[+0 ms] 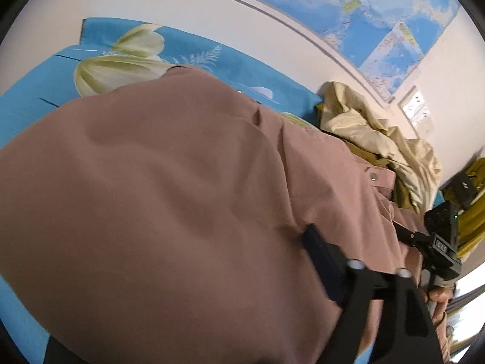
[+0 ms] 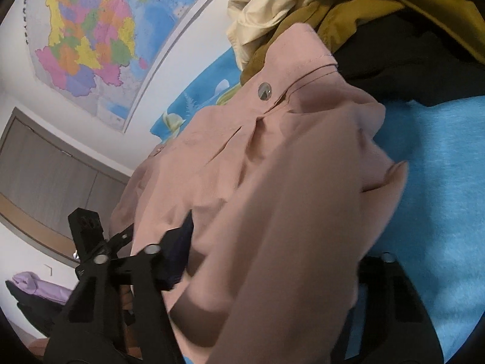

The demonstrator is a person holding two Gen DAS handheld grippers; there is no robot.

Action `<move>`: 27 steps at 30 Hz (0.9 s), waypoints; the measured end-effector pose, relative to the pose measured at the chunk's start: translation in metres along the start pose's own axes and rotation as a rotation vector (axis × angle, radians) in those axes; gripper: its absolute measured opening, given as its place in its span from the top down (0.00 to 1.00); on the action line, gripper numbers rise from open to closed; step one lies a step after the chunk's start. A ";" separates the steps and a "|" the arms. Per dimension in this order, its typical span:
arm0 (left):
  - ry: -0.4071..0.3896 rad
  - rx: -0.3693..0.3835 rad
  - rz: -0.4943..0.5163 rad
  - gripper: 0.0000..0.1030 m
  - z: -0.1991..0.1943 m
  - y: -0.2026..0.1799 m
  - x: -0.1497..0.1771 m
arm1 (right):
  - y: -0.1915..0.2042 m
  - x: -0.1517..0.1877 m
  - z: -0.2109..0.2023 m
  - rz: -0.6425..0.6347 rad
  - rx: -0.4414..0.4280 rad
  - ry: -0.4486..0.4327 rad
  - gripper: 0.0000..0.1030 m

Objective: Fold large clothes

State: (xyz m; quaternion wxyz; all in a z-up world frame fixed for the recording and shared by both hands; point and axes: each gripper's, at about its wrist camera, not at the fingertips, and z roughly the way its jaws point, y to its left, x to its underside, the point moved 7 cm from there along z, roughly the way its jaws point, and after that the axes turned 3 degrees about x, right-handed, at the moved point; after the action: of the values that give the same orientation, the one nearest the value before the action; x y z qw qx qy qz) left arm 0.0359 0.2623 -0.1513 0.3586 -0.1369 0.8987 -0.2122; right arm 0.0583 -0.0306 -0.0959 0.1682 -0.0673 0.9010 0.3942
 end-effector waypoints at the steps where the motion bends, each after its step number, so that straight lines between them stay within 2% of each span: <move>1: 0.002 -0.009 -0.010 0.42 0.000 0.003 -0.001 | -0.002 0.000 0.002 0.008 -0.010 0.010 0.66; 2: 0.005 -0.013 -0.019 0.52 0.000 0.006 -0.002 | -0.003 0.001 0.003 0.019 -0.024 0.016 0.71; 3: 0.009 -0.007 -0.032 0.58 0.000 0.007 -0.003 | -0.003 0.001 0.005 0.025 -0.040 0.021 0.72; 5: 0.014 0.006 -0.045 0.60 0.002 0.009 -0.004 | -0.004 0.001 0.005 0.035 -0.052 0.018 0.72; 7: 0.014 0.012 -0.036 0.58 0.004 0.008 -0.004 | -0.004 0.002 0.005 0.034 -0.056 0.021 0.70; 9: 0.018 0.062 -0.051 0.38 0.006 0.005 -0.006 | -0.004 0.001 0.004 0.047 -0.069 0.022 0.66; 11: 0.020 0.080 -0.063 0.37 0.008 0.003 -0.008 | -0.002 0.000 0.005 0.042 -0.066 0.027 0.65; 13: 0.023 0.053 -0.050 0.55 0.010 0.003 -0.009 | 0.001 0.001 0.006 0.022 -0.049 0.029 0.72; 14: 0.031 0.050 -0.053 0.69 0.011 0.005 -0.010 | 0.002 0.001 0.005 0.022 -0.053 0.027 0.77; 15: 0.032 0.068 -0.068 0.74 0.010 0.006 -0.010 | 0.007 0.001 0.002 0.018 -0.068 0.016 0.79; 18: 0.018 0.080 -0.055 0.81 0.002 0.003 -0.015 | 0.023 -0.001 -0.004 -0.043 -0.047 0.003 0.84; 24: 0.015 0.088 0.016 0.85 -0.015 -0.005 -0.041 | 0.074 -0.016 -0.022 -0.189 -0.049 -0.027 0.88; 27: -0.015 0.092 0.036 0.85 -0.029 -0.004 -0.060 | 0.104 -0.030 -0.025 -0.250 -0.065 -0.043 0.90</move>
State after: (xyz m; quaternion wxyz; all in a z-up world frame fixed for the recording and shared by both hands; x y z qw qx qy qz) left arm 0.0585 0.2904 -0.0954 0.3751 -0.1059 0.8875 -0.2458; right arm 0.0541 0.0212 0.0020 0.2331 -0.1761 0.8685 0.4005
